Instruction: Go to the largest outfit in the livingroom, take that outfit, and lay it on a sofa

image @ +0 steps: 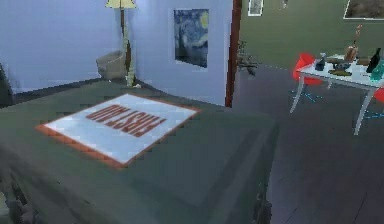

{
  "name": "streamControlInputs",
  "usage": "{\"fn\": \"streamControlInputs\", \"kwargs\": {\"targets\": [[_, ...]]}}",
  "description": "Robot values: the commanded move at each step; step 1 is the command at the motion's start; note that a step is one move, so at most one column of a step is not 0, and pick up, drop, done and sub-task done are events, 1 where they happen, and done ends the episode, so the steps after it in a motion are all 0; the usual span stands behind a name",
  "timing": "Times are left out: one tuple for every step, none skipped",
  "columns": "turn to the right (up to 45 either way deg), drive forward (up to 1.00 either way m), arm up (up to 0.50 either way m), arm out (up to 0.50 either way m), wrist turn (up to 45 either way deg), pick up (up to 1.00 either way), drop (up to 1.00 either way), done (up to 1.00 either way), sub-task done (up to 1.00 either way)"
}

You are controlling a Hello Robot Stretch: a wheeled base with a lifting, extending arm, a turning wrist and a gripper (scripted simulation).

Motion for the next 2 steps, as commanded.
{"fn": "streamControlInputs", "kwargs": {"targets": [[0.0, 0.85, 0.0, 0.0, 0.0, 0.0, 0.0, 0.0, 0.0], [-39.0, 0.0, 0.0, 0.0, 0.0, 0.0, 0.0, 0.0, 0.0]]}}
